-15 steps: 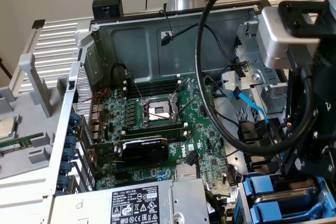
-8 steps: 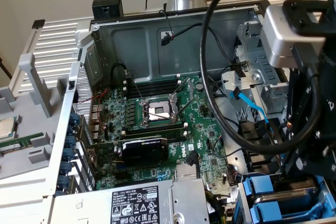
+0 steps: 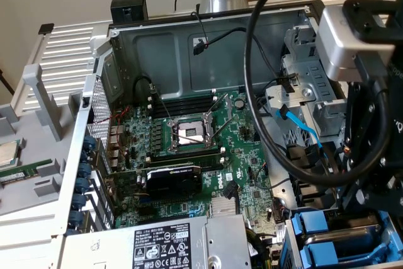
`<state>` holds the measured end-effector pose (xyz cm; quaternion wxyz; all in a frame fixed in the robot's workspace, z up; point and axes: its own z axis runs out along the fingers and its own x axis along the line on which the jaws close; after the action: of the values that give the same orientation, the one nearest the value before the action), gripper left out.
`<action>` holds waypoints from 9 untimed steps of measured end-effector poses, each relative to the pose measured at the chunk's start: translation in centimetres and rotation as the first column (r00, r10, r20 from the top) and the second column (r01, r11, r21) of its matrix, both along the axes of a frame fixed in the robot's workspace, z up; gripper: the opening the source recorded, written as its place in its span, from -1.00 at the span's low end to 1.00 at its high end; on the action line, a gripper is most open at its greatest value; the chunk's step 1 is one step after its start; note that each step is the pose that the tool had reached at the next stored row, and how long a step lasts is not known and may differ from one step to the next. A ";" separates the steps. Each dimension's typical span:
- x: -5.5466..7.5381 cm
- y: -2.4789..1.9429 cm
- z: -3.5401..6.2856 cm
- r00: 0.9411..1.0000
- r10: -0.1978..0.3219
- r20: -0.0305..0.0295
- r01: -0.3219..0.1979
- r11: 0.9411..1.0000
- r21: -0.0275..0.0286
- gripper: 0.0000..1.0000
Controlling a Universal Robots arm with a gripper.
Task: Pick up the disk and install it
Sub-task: 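Insert the second disk wire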
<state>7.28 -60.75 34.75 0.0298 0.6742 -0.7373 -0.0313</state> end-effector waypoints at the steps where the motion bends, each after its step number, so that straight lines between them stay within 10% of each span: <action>1: 0.0 0.00 -0.02 1.000 0.001 0.000 -0.001 1.000 0.001 -0.67; 9: 0.1 0.01 -0.12 1.000 0.010 -0.002 -0.010 1.000 0.004 -0.67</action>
<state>7.35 -60.73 34.62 0.0294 0.6777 -0.7340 -0.0333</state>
